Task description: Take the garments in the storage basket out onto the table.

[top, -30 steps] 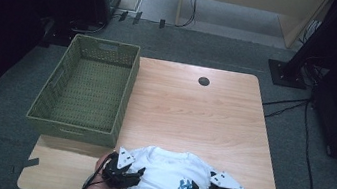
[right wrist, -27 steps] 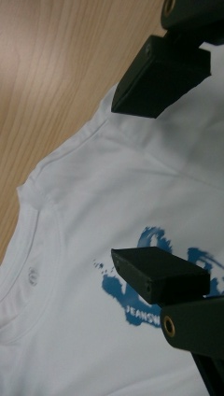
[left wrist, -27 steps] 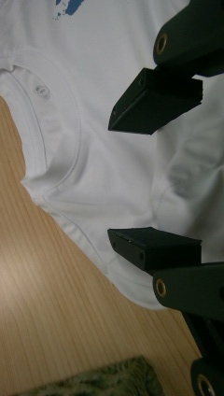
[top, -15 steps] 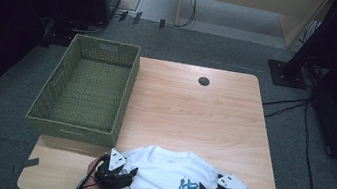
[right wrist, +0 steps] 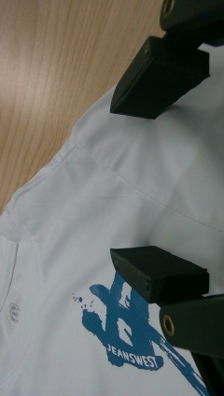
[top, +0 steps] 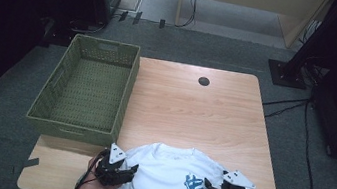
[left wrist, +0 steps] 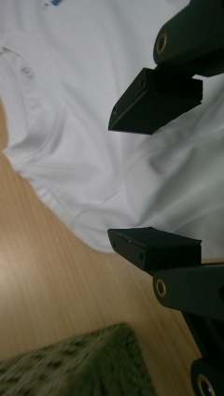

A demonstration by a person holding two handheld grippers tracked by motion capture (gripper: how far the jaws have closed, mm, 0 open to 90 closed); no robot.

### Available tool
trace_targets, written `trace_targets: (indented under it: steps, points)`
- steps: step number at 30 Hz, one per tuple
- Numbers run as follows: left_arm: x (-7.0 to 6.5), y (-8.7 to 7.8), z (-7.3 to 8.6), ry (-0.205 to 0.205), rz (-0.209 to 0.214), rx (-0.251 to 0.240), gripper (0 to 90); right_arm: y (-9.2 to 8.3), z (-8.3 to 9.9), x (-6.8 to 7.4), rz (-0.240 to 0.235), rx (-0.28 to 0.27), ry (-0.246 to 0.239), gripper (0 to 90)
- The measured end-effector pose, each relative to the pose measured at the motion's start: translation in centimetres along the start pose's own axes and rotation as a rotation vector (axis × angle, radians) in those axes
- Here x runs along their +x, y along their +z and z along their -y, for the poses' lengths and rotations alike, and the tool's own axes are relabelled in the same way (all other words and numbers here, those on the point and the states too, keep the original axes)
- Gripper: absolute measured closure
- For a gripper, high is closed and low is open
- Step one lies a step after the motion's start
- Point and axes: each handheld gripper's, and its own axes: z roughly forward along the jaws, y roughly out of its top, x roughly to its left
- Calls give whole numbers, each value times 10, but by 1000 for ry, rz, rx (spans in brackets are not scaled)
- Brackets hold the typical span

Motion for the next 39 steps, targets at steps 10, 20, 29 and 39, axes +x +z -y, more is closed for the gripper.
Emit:
trace_targets:
  steps: [10,20,29,39]
  points:
    - [-5,12,-3,32,-17,-24,428,4,-4,-8,4,-1,8,258]
    - [1,32,-26,20,-26,-27,428,13,-13,-23,13,-4,13,261]
    - [7,48,-44,23,-60,-31,427,21,-20,-34,18,-15,17,261]
    - [-3,47,-48,-5,-26,-26,407,27,-24,-45,14,-22,15,262]
